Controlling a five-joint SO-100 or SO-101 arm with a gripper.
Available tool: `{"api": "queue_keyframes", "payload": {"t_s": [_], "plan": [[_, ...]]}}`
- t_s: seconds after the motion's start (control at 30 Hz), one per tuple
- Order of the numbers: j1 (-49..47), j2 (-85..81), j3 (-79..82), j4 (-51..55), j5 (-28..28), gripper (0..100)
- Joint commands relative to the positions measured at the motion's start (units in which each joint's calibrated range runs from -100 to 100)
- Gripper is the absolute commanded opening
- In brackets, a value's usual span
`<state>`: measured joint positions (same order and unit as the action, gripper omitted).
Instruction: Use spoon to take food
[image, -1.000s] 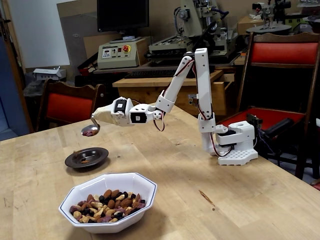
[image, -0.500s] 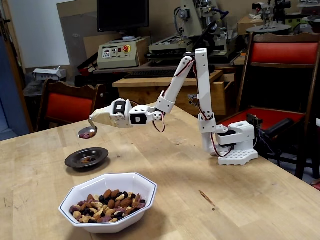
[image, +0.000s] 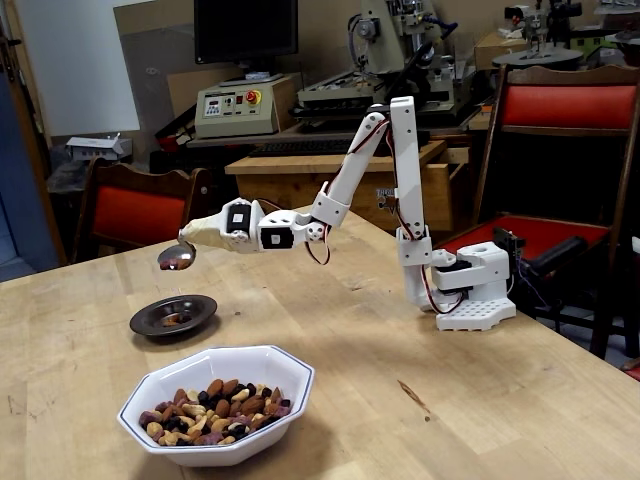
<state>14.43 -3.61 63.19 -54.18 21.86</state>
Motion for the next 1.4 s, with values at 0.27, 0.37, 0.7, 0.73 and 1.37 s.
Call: {"api": "queue_keyframes", "payload": {"t_s": [0.27, 0.37, 0.7, 0.73, 1.37], "plan": [[-0.7, -0.8, -0.4, -1.6, 0.4, 4], [-0.7, -0.8, -0.4, -1.6, 0.4, 4], [-0.7, -0.8, -0.4, -1.6, 3.2, 4], [-0.7, -0.8, -0.4, -1.6, 3.6, 4], [-0.6, -0.9, -0.4, -1.6, 5.0, 4]]}}
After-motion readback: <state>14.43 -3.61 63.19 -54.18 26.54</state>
